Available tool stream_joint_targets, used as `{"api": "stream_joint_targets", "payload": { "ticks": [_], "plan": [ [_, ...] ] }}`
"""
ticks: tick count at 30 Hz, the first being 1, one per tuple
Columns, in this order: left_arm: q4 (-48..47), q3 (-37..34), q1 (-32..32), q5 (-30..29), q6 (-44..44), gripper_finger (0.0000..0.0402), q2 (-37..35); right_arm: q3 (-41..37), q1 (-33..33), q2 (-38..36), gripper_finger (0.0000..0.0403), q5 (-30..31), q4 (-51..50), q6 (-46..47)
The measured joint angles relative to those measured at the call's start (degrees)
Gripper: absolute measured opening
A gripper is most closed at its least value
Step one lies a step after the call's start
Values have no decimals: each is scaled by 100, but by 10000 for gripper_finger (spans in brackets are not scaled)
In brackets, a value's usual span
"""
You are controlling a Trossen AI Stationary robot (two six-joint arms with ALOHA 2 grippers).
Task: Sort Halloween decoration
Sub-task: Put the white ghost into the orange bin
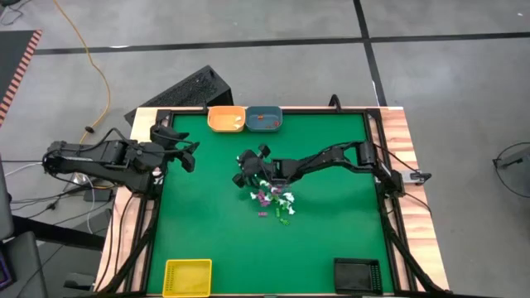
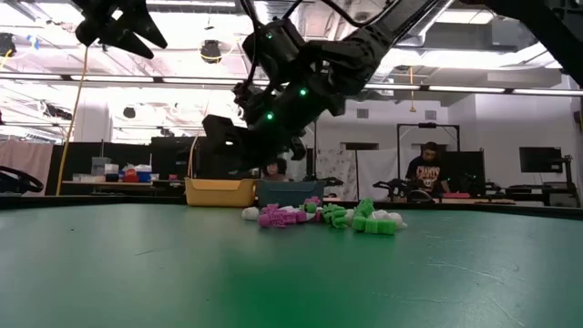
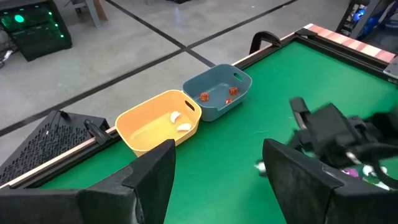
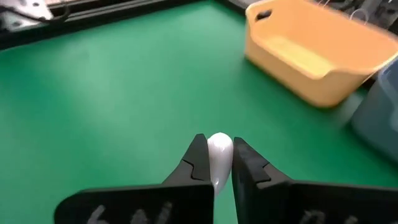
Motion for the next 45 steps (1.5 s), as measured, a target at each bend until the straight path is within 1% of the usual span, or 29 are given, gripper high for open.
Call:
{"api": "stream_joint_targets", "payload": {
  "ticks": [3,7,11,16,25,33,41,45],
  "plan": [
    [67,0,0,-111,0,231,-2,152,-165,0,28,-223,2,-176],
    [103,0,2,-242,2,231,0,317,-344,0,28,-377,14,-361],
    [133,0,0,-246,-69,231,-2,499,-527,0,28,-429,28,-632],
    [131,0,2,-246,-160,231,-2,778,-782,-2,28,-822,50,-791],
    [176,0,1,-248,-286,231,-1,1074,-1270,-7,28,-884,48,-804],
    [175,0,0,-248,-301,231,0,1167,-1728,-11,28,-1504,45,-802],
    [175,0,1,-294,-275,231,0,1167,-2115,-11,28,-2455,-38,-933],
    [173,0,1,-294,-296,231,-2,1167,-2240,-11,28,-2680,-127,-933]
  ]
}}
